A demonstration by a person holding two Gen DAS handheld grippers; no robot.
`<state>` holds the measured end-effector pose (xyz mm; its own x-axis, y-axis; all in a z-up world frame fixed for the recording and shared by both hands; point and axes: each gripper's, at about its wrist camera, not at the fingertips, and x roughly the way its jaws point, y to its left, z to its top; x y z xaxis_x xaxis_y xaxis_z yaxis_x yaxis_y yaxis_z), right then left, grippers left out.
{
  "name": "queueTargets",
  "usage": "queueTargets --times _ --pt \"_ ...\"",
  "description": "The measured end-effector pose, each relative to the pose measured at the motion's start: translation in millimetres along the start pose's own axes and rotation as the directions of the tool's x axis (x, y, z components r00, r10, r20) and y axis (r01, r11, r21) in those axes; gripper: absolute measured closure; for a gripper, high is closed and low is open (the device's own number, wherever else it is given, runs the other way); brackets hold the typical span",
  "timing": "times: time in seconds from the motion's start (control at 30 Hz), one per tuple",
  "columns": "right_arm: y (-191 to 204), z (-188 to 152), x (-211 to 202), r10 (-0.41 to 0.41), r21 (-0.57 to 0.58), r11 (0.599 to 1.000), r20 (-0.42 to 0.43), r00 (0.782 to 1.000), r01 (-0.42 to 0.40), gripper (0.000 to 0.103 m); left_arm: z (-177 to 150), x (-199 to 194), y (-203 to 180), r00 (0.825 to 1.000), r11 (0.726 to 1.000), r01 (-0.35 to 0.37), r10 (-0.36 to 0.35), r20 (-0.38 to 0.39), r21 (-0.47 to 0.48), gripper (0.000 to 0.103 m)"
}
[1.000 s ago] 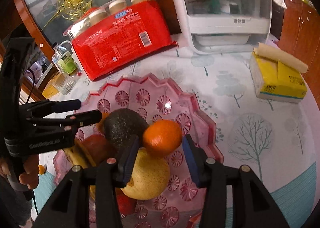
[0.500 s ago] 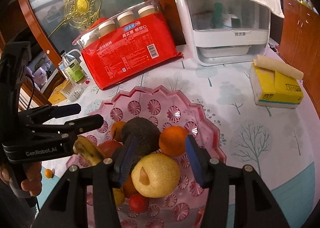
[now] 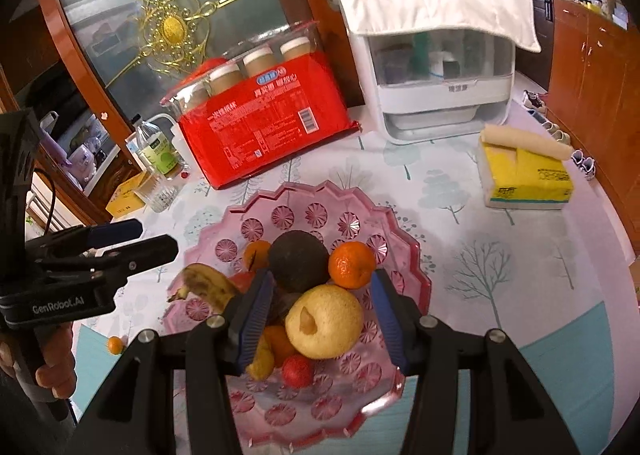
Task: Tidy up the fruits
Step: 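Withdraw both tools toward the small orange and the red fruit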
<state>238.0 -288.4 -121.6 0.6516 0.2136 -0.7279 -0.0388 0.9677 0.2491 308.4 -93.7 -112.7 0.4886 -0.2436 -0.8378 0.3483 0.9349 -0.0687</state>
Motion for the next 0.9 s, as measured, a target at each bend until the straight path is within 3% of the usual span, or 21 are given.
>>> queueTargets --times 0.43,0.67,0.9 --pt "34 -4 -86 -0.077 0.003 0.997 0.087 0.993 0.077 0.051 -25 -103 20 0.996 0.998 -0.055 0.055 0.074 0.009 0.031" --pt "63 -17 -127 -0.096 -0.011 0.995 0.14 0.986 0.098 0.051 -48 -158 52 0.99 0.997 -0.077 0.079 0.115 -0.023 0.03" --pt "99 -40 -135 -0.085 -0.032 0.995 0.125 0.988 0.09 0.051 -81 -204 97 0.979 0.99 -0.132 0.137 0.153 -0.043 0.024"
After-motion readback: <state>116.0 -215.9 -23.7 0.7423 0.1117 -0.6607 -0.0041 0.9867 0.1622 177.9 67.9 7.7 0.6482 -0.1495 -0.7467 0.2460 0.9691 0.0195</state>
